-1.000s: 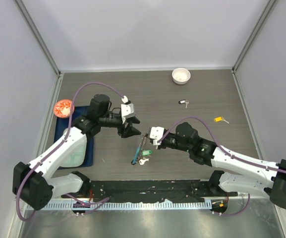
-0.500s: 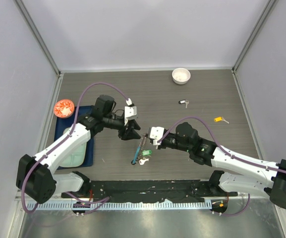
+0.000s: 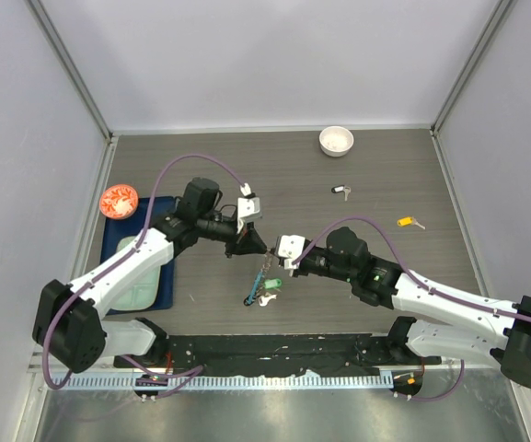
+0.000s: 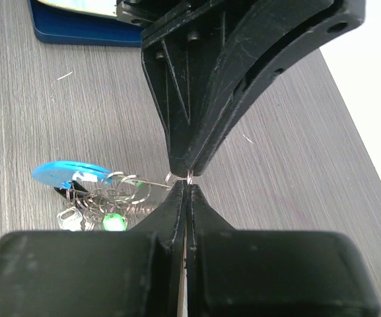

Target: Put the keys on the keyring

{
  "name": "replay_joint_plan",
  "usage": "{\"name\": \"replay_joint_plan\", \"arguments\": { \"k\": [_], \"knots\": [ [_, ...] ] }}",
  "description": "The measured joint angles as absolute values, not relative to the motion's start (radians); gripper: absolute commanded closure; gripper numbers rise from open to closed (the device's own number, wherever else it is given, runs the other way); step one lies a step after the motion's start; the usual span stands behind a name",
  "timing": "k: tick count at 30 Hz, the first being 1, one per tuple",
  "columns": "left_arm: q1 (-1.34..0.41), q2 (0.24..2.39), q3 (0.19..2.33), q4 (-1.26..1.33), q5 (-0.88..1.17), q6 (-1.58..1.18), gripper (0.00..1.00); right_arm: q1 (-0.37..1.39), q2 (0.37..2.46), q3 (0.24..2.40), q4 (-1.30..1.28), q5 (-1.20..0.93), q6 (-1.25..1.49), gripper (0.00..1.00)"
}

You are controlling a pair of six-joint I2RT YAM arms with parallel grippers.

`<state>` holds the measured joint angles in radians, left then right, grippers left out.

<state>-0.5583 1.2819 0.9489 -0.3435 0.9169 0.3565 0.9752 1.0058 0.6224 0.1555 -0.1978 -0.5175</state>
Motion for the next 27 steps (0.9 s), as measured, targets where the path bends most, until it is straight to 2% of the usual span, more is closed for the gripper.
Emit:
{"name": "replay_joint_plan", "arguments": {
  "k": [5,16,27],
  "knots": [
    [-0.564,1.24,0.913,-0.325,0.897,0.326,1.0,0.976,1.0,0.616,0.163,-0.192,-0.517,0.99],
    [-0.569,1.001,0.774,-0.173,0.756,0.158,1.0,0.982,0.992,0.613,0.21,-0.197,-0.517,0.99],
    [-0.569,0.97,0.722,0.014,0.696,-0.016,1.0,0.98,0.993,0.612,0.219,-0.196,-0.516,0.99]
  ]
}}
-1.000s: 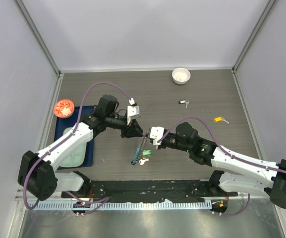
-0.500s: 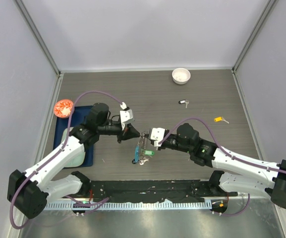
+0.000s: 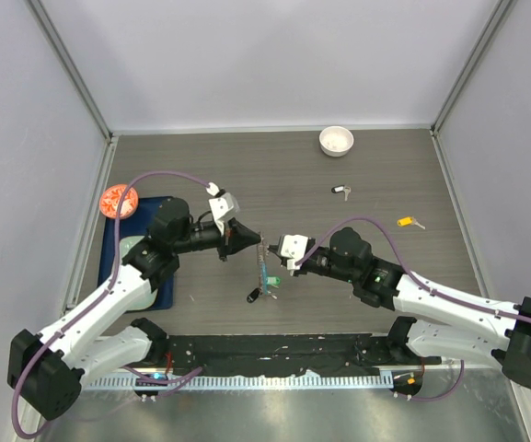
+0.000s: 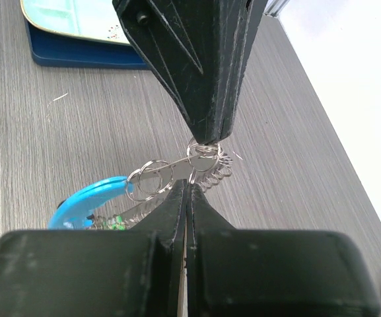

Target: Put the keys on the keyring

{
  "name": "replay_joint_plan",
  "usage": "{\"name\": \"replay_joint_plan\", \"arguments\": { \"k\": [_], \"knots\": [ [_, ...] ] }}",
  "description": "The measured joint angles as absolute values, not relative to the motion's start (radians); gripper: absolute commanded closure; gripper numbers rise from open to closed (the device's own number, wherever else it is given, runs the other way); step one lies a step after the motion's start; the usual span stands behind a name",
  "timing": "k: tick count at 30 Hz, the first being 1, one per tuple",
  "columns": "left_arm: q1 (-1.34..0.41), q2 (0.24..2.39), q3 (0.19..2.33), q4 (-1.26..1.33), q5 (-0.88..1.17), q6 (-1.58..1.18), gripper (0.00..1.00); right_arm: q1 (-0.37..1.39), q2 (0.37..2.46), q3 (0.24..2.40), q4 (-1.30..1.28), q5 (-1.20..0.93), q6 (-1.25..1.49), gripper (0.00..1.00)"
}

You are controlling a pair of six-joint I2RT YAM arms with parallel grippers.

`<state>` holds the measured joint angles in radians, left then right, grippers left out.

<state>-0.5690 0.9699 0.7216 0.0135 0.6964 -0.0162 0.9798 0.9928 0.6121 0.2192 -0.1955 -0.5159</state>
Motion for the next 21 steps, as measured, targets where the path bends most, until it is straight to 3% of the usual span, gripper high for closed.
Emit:
{"name": "replay_joint_plan", "arguments": {
  "k": [16,21],
  "knots": [
    [-0.569,0.932,0.651,0.196,0.682,-0.136,1.0,0.98,1.001,0.608,0.263,-0.181,-0.506,0.99],
    [-0.569,0.909,0.617,0.214,0.665,-0.149,0.91,0.98,1.0,0.601,0.266,-0.173,-0.498,0.99]
  ]
}}
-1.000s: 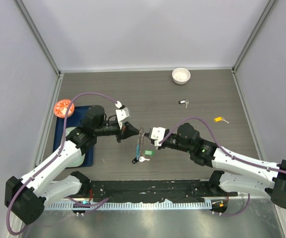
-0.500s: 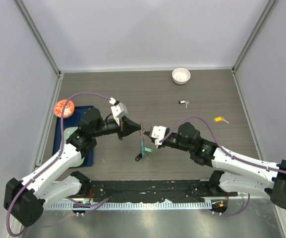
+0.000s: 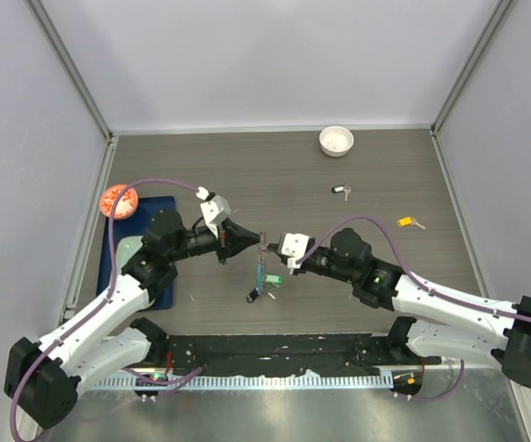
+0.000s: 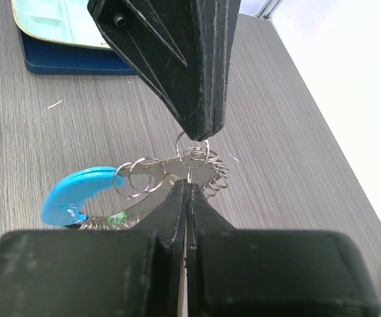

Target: Put the keys on the keyring

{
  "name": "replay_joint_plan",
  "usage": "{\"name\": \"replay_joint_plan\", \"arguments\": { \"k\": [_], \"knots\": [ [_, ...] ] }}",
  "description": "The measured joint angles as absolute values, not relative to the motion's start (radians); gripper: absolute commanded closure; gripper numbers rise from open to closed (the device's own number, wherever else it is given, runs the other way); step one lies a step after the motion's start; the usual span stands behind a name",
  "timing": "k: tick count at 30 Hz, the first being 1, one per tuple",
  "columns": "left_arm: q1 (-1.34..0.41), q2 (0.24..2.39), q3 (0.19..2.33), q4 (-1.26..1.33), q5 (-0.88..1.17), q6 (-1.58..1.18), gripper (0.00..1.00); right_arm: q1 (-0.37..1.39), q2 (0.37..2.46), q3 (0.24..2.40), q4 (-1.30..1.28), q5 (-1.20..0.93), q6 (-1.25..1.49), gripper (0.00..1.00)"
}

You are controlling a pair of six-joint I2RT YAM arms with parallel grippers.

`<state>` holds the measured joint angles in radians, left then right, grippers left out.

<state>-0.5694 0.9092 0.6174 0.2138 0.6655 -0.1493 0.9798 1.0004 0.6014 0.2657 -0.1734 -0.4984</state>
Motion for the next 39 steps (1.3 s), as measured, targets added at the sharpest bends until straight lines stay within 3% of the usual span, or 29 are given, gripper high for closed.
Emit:
{"name": "replay_joint_plan", "arguments": {
  "k": [4,16,29,39],
  "knots": [
    [-0.568,0.888,0.607,0.217,0.642,-0.147,0.72,0.98,0.989,0.594,0.261,-0.166,-0.495,0.99],
    [-0.568,0.855,0.605,0.196,0.592,-0.114,0.4,0.98,0.979,0.589,0.246,-0.157,-0.492,0.99],
    [-0.567,0.848,0.692,-0.012,0.507,-0.022,0.22,0.98,0.982,0.589,0.246,-0.119,-0.483,0.99],
    [-0.567,0.785,0.755,-0.182,0.218,0.013,0.08,0.978,1.176,0.762,0.188,0.054,-0.468,0.99]
  ]
}}
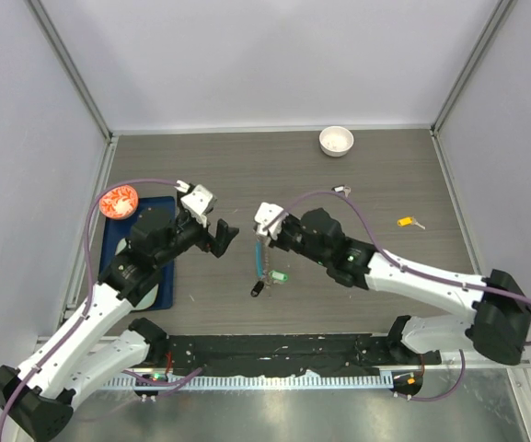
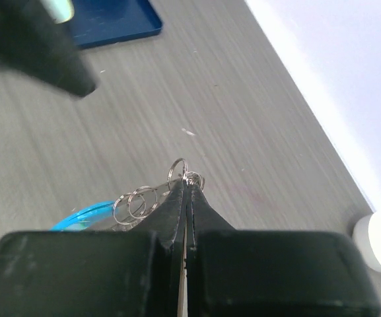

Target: Put the keys on the keyring

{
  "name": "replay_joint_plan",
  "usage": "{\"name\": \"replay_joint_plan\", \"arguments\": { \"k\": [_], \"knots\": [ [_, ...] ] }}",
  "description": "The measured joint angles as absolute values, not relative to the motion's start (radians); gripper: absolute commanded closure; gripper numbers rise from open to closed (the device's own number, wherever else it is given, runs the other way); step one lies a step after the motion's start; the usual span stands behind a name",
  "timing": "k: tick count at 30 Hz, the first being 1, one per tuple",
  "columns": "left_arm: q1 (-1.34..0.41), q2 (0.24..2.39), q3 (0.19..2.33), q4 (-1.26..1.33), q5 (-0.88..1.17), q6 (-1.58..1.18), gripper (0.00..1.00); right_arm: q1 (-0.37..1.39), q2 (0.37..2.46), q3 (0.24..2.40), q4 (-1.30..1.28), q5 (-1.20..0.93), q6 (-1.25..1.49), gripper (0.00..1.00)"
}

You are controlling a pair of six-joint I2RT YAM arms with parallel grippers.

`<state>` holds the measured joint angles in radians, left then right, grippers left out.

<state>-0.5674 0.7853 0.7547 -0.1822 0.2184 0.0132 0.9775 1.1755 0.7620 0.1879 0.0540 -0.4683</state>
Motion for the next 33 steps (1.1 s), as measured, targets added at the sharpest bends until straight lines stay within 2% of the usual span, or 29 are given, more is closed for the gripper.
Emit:
{"name": "replay_joint_plan", "arguments": {
  "k": [7,15,19,24,28,33],
  "knots": [
    [-0.567,0.776,0.757,-0.283,-0.025,0.013,0.0,0.89,1.496,1.082,0.19,0.124,-0.455,0.99],
    [-0.567,0.697,0.756,-0.346,-0.294,0.011,0.0,0.804,1.839,1.438,0.239,0.152,-0.435,0.99],
    [-0.567,0.678,0.756,-0.352,-0.373,0.009,0.0,0.788,1.875,1.433,0.222,0.16,-0.438,0.99],
    [-0.567,0.685,0.756,-0.366,-0.401,0.009,0.0,0.769,1.842,1.278,0.181,0.173,-0.384,0.99],
    [-0.563,0.689,0.756,-0.376,-0.4,0.009,0.0,0.749,1.818,1.163,0.049,0.166,-0.31,0.99],
    [-0.561,0.689,0.756,-0.377,-0.397,0.009,0.0,0.731,1.818,1.143,-0.086,0.163,-0.262,0.99]
  ]
}}
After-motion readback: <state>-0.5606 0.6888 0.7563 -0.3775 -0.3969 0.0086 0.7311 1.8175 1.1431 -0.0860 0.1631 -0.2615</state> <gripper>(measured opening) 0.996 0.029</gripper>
